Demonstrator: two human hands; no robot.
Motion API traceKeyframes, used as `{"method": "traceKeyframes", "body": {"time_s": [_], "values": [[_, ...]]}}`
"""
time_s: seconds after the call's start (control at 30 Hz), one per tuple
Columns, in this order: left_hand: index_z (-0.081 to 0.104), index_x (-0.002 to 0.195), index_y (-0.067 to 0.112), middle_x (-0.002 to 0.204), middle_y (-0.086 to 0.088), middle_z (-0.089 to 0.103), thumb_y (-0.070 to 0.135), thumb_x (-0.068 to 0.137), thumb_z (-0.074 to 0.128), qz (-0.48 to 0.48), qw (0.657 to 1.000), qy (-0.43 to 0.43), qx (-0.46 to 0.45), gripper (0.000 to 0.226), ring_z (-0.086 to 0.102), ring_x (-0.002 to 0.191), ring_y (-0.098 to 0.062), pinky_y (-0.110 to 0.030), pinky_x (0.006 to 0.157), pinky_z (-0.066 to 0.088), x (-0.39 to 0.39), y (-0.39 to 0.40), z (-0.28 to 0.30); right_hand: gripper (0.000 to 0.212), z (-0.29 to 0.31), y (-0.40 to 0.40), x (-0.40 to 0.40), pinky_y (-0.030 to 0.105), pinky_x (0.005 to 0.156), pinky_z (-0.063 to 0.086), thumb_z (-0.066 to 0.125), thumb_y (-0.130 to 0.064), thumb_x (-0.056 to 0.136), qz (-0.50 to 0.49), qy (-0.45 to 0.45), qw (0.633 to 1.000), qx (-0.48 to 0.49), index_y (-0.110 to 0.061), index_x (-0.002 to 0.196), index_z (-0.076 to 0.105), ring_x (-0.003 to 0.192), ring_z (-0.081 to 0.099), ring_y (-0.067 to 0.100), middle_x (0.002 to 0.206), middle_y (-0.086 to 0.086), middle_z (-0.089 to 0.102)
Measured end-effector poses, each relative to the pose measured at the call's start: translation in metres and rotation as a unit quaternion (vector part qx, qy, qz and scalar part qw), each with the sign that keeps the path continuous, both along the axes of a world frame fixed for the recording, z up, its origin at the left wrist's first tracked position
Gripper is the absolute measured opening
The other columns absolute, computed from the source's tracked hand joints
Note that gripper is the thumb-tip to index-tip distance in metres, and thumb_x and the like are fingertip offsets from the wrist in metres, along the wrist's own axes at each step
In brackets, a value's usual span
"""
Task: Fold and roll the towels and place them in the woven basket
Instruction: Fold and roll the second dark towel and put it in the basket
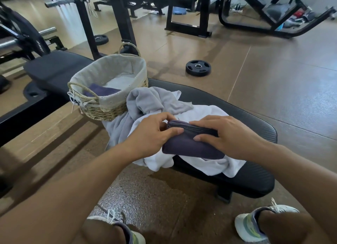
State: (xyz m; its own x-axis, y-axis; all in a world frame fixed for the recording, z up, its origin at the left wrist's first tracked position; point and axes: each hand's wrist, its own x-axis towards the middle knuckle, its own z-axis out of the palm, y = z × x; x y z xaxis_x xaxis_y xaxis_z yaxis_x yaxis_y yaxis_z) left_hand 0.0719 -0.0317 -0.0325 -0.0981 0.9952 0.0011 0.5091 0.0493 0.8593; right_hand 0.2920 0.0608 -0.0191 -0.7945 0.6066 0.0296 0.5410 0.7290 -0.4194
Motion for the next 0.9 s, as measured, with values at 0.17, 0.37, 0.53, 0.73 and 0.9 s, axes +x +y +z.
{"method": "traceKeyframes", "body": {"time_s": [0.17, 0.37, 0.53, 0.73, 0.9], "values": [[0.07, 0.101, 0.034, 0.094, 0.019, 0.072, 0.04, 0.085, 0.077, 0.076, 0.993, 0.065, 0.069, 0.018, 0.065, 0.094, 0.003, -0.022, 0.087, 0.053, -0.017, -0.02, -0.002, 0.045, -0.005, -0.013, -0.02, 0.031, 0.091, 0.049, 0.043, -0.061, 0.095, 0.001, 0.038, 0.999, 0.038, -0.045, 0.133, 0.06, 0.106, 0.059, 0.004, 0.115, -0.023, 0.065], [0.062, 0.111, 0.031, 0.115, 0.019, 0.062, 0.056, 0.082, 0.072, 0.269, 0.948, 0.038, 0.168, 0.04, 0.058, 0.11, -0.002, -0.03, 0.097, 0.05, -0.051, -0.019, 0.008, 0.032, 0.009, -0.014, -0.063, 0.02, 0.088, 0.046, 0.059, -0.043, 0.097, -0.021, 0.152, 0.987, 0.051, -0.039, 0.127, 0.068, 0.099, 0.06, -0.001, 0.108, -0.024, 0.068], [0.039, 0.145, 0.019, 0.161, -0.007, 0.028, 0.05, 0.082, 0.07, 0.459, 0.871, 0.095, 0.145, 0.077, 0.021, 0.15, -0.025, -0.048, 0.122, 0.023, -0.102, 0.0, 0.01, 0.029, 0.02, -0.009, -0.114, 0.006, 0.082, 0.042, 0.069, -0.03, 0.094, -0.07, 0.254, 0.965, 0.002, -0.038, 0.121, 0.073, 0.096, 0.063, -0.005, 0.1, -0.022, 0.072], [0.017, 0.158, 0.016, 0.167, -0.008, 0.015, 0.044, 0.089, 0.066, 0.505, 0.86, 0.013, 0.075, 0.089, 0.015, 0.154, -0.026, -0.044, 0.124, 0.019, -0.156, 0.016, 0.011, 0.022, 0.035, 0.019, -0.179, 0.008, 0.067, 0.041, 0.066, -0.034, 0.096, -0.079, 0.271, 0.958, -0.061, -0.035, 0.115, 0.076, 0.082, 0.064, -0.013, 0.087, -0.025, 0.073], [0.037, 0.14, 0.016, 0.131, -0.007, 0.053, 0.02, 0.083, 0.056, 0.499, 0.863, -0.055, 0.063, 0.061, 0.056, 0.116, -0.028, -0.042, 0.096, 0.048, -0.168, 0.013, 0.006, 0.017, 0.045, 0.05, -0.231, 0.01, 0.059, 0.044, 0.065, -0.029, 0.096, -0.076, 0.279, 0.955, -0.072, -0.028, 0.107, 0.078, 0.069, 0.061, -0.012, 0.082, -0.016, 0.073]]}}
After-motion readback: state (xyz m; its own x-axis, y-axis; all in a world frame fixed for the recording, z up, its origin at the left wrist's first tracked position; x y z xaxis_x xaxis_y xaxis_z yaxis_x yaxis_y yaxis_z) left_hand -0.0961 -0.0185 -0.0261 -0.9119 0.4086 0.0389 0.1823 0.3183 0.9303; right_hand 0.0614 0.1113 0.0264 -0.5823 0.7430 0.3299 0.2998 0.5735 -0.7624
